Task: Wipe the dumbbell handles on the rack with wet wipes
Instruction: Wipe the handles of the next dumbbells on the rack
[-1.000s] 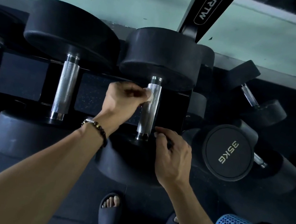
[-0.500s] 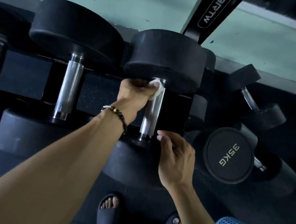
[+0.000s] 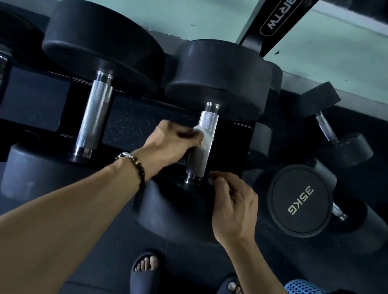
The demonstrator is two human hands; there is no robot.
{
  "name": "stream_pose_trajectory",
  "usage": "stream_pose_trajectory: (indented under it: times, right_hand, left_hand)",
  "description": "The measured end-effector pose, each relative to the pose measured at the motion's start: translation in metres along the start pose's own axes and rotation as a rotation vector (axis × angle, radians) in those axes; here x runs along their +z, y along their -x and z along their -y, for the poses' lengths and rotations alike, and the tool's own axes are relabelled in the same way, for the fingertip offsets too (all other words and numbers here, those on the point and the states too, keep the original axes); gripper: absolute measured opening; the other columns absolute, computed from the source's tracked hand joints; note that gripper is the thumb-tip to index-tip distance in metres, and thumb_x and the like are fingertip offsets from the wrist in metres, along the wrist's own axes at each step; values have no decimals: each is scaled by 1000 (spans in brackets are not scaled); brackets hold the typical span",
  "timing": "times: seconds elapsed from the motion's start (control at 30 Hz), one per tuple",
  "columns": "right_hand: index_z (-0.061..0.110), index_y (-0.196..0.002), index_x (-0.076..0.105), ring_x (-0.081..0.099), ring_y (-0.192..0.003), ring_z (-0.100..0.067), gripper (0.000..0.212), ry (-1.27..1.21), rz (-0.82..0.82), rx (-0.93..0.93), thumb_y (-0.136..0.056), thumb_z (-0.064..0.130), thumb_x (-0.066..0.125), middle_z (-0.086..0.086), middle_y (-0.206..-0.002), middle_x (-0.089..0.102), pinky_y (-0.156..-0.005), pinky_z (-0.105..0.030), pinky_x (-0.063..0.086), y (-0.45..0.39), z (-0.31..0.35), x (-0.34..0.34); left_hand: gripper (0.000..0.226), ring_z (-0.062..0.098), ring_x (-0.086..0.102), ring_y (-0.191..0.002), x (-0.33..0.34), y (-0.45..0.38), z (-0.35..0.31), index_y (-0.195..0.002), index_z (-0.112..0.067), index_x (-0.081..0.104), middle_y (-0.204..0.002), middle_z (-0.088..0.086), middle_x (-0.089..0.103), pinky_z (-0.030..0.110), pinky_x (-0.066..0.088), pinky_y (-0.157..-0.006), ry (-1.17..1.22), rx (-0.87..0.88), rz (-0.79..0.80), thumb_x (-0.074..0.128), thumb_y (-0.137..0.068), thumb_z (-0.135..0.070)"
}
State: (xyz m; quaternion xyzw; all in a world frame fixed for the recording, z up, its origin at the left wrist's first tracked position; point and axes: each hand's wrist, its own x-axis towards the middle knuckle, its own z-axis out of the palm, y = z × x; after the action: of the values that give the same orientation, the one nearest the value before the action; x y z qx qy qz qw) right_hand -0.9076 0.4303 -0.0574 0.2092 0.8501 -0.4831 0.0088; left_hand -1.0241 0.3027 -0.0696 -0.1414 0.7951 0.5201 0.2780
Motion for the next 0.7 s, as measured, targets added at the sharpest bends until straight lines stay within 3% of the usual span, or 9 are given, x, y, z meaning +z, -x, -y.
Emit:
stream_pose_trajectory:
  times: [0.1, 0.2, 0.3, 0.4, 0.5, 0.57, 0.7]
  right_hand:
    - [20, -95, 77, 66, -90, -10, 41, 24, 29, 53, -88, 34, 39, 11, -93, 74, -82, -37, 52, 0, 1, -1]
    - [21, -97, 77, 66, -92, -9, 40, 34, 40, 62, -88, 32, 40, 12, -94, 74, -82, -34, 51, -1, -1, -1]
    - [19, -89, 77, 64, -81, -10, 35, 36, 18, 27, -88, 27, 43, 10, -83, 73, -71, -31, 45, 0, -1, 0]
    - [20, -92, 77, 66, -87, -12, 37, 54, 23, 48, -88, 28, 41, 10, -89, 74, -74, -30, 47, -1, -1, 0]
    - [19, -96, 77, 66, -92, -9, 40, 65, 25, 35, -89, 29, 39, 10, -95, 75, -78, -29, 49, -2, -2, -1]
    - [18, -89, 77, 66, -82, -9, 37, 54, 11, 3, -89, 26, 41, 11, -86, 74, -69, -27, 46, -1, -2, 0]
    - [18, -83, 75, 62, -73, -7, 34, 38, 2, 8, -87, 26, 42, 13, -75, 69, -64, -28, 43, -1, -2, 0]
  left_hand:
    - [14, 2, 66, -86, 6, -19, -19, -87, -20, 75, -85, -11, 73, 13, 49, -76, 108, 43, -89, 74, -87, -34]
    - [22, 5, 64, -84, 8, -26, -20, -99, -13, 75, -89, -11, 71, 14, 46, -73, 25, 102, -114, 71, -89, -32]
    - [26, 3, 59, -72, 4, -18, 7, -97, -15, 77, -80, -8, 68, 12, 46, -66, -135, 110, -17, 73, -87, -38]
    - [30, 8, 67, -90, 7, -24, -5, -87, -22, 70, -92, -6, 72, 19, 53, -85, 106, 68, -69, 82, -74, -46]
    - [21, 11, 65, -94, 11, -24, -27, -80, -24, 59, -93, -5, 68, 19, 48, -80, 140, 70, -162, 75, -86, -37]
    - [21, 8, 65, -86, 9, -13, -13, -76, -25, 63, -87, -7, 69, 13, 48, -71, 36, 70, -116, 73, -87, -39]
    - [18, 4, 68, -82, 4, -6, 6, -82, -27, 75, -81, -9, 72, 20, 55, -79, -73, 60, 16, 76, -83, -44]
